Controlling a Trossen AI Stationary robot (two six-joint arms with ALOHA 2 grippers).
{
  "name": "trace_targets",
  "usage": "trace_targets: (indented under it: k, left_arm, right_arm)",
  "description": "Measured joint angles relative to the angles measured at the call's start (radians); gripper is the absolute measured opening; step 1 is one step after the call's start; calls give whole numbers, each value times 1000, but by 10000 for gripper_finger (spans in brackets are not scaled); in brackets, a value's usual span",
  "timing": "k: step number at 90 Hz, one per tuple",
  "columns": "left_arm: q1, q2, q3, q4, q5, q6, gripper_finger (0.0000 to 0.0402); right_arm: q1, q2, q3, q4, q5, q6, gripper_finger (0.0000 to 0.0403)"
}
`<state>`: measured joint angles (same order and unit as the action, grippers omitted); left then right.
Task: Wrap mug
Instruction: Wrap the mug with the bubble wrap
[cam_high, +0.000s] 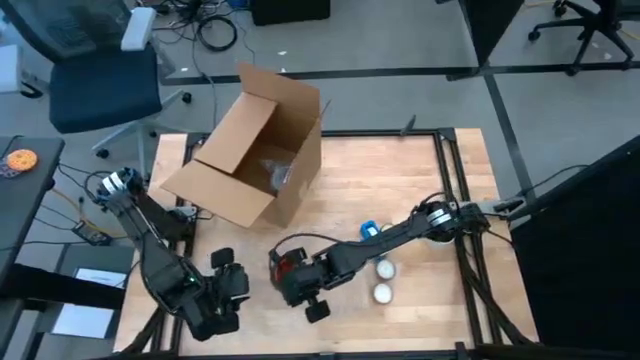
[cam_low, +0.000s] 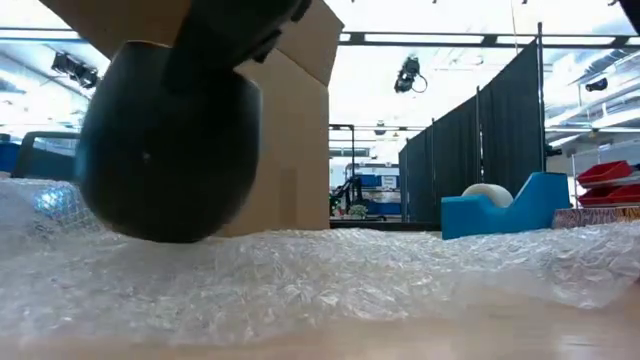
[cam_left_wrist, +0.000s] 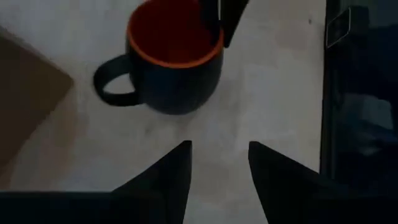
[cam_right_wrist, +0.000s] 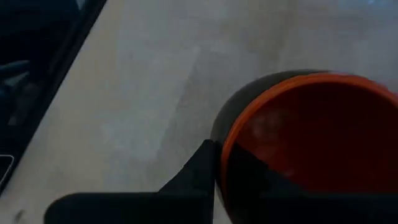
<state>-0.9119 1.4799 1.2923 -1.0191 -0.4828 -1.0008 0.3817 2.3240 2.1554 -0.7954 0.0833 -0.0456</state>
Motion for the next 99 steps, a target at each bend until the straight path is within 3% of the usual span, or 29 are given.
trace_targets:
  k: [19, 48, 72, 82, 99]
  left_arm:
    - [-1, 0, -102, 138, 25, -12, 144]
    - [-27, -1, -121, 26, 105, -112, 153]
    - [-99, -1, -120, -134, 343, -396, 186]
    - [-113, -1, -125, -139, 385, -468, 209]
    - [-118, -1, -298, -7, 504, -541, 244]
  right_arm:
    - [2, 29, 4, -17, 4, -2, 17]
    - [9, -8, 13, -12, 53, -11, 116]
    - [62, -14, 138, -62, 112, -38, 185]
    - [100, -14, 179, -60, 168, -72, 200]
    - [163, -14, 201, -54, 207, -67, 209]
